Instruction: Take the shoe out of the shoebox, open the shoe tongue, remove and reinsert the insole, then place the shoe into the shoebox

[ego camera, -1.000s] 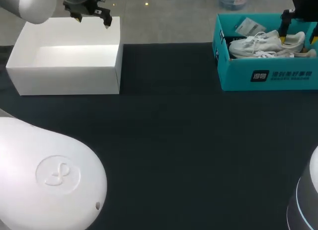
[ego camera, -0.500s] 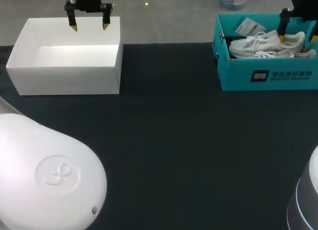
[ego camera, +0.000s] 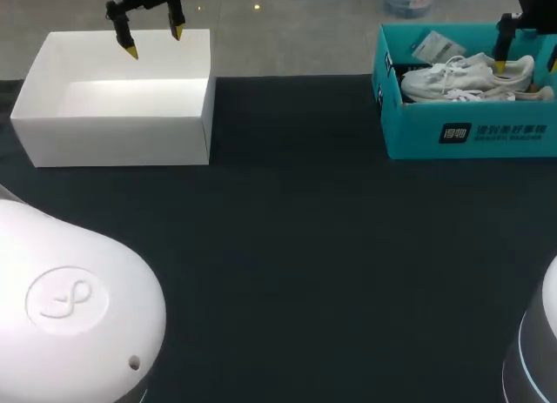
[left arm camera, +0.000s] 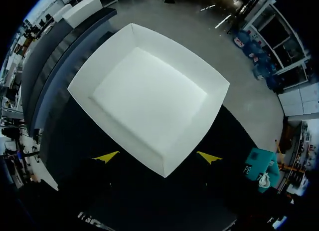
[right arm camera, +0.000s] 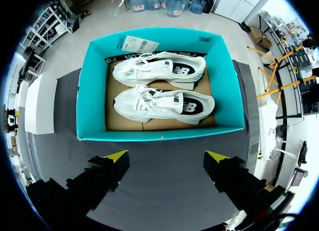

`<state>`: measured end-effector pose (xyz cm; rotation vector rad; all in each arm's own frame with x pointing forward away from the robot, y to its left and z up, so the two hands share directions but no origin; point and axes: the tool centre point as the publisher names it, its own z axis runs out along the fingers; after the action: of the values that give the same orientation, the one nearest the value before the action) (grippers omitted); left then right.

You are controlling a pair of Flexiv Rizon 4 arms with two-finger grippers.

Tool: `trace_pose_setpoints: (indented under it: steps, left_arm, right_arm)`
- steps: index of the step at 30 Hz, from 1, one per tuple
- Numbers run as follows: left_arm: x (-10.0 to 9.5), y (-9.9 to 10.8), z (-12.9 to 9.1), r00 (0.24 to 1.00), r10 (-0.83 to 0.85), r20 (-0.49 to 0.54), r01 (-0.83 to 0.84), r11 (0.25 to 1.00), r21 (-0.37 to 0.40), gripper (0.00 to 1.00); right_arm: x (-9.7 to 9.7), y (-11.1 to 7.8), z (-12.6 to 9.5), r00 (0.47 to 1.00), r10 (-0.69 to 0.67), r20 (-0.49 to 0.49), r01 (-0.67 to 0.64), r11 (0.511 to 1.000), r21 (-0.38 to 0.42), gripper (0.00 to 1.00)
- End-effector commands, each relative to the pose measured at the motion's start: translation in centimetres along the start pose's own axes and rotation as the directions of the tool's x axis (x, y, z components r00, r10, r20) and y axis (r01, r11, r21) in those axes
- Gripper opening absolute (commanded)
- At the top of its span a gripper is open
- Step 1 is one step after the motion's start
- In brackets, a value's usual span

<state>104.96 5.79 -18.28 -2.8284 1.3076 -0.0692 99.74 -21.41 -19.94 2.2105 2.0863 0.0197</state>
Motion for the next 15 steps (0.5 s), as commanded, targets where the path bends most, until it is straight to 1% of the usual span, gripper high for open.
trace_pose_setpoints:
  steps: [1,3,4,6,7,11,12,14,15]
  left_arm:
    - [0.1,0.5,0.5,0.998,0.052,0.026,-0.049,0.994,-0.098,1.00]
    - [-0.1,1.0,0.7,0.989,0.146,0.011,-0.144,0.984,-0.104,1.00]
    - [-0.2,1.1,0.7,0.976,0.215,0.014,-0.212,0.970,-0.120,1.00]
    - [-0.5,1.5,0.7,0.954,0.298,-0.015,-0.298,0.949,-0.104,1.00]
    - [-0.5,1.6,0.8,0.938,0.347,-0.010,-0.346,0.934,-0.090,1.00]
    - [-0.8,1.5,0.3,0.902,0.431,-0.039,-0.432,0.898,-0.082,1.00]
    - [-0.9,1.5,0.1,0.880,0.472,-0.049,-0.474,0.877,-0.073,1.00]
    - [-1.3,1.6,-0.2,0.845,0.529,-0.072,-0.534,0.841,-0.090,1.00]
    - [-1.4,1.6,-0.3,0.831,0.552,-0.074,-0.556,0.827,-0.085,1.00]
  right_arm:
    - [-0.2,0.1,0.2,1.000,0.000,0.001,0.000,1.000,-0.003,1.00]
    - [-0.3,0.2,0.3,1.000,0.001,0.003,-0.001,1.000,-0.003,1.00]
    - [-0.4,0.2,0.4,1.000,0.002,0.004,-0.002,1.000,-0.003,1.00]
    - [-0.4,0.3,0.5,1.000,0.003,0.003,-0.003,1.000,-0.004,1.00]
    - [-0.4,0.3,0.5,1.000,0.003,0.004,-0.003,1.000,-0.004,1.00]
    - [-0.4,0.4,0.6,1.000,0.000,-0.003,0.000,1.000,-0.004,1.00]
    - [-0.4,0.5,0.6,1.000,0.000,-0.008,0.000,1.000,-0.003,1.00]
    - [-0.4,0.5,0.5,1.000,-0.011,-0.019,0.011,1.000,-0.008,1.00]
    - [-0.4,0.6,0.5,1.000,-0.012,-0.020,0.012,1.000,-0.008,1.00]
